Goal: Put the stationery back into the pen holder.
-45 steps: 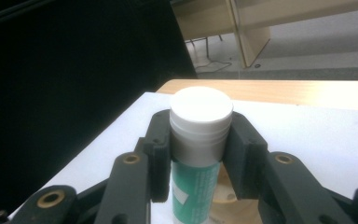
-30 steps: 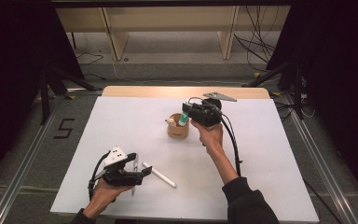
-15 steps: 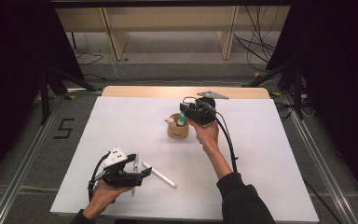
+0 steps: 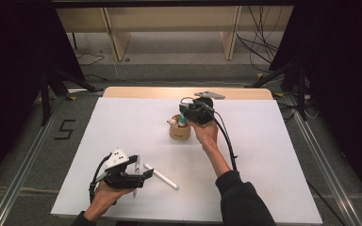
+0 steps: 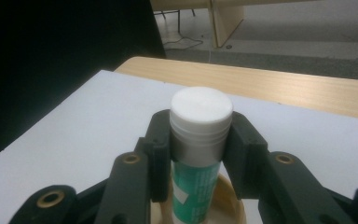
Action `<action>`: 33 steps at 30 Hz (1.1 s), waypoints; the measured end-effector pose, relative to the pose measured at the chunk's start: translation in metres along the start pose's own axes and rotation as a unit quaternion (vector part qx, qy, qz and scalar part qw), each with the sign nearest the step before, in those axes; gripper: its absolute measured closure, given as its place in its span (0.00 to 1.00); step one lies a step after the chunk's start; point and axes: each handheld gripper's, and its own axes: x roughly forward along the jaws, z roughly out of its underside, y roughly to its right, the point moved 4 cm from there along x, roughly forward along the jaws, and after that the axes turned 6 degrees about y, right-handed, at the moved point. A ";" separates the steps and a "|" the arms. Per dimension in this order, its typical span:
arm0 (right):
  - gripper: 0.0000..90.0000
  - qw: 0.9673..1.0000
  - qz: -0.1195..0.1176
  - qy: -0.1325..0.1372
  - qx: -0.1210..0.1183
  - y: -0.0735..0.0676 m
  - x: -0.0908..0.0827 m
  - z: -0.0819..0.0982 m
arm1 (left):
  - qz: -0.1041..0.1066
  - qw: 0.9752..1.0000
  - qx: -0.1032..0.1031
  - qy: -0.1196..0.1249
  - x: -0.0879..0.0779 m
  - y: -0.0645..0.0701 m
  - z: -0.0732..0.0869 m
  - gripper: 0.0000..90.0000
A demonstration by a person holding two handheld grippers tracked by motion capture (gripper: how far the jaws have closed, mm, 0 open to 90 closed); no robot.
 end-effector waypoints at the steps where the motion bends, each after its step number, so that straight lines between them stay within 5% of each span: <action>1: 0.73 1.000 0.000 0.000 -0.001 0.000 0.001 0.000 | 0.000 1.000 0.000 0.000 0.000 0.000 0.000 0.17; 33: 0.73 0.999 0.001 -0.029 -0.019 -0.005 0.018 0.009 | -0.001 1.000 0.003 -0.003 0.000 -0.001 0.000 0.17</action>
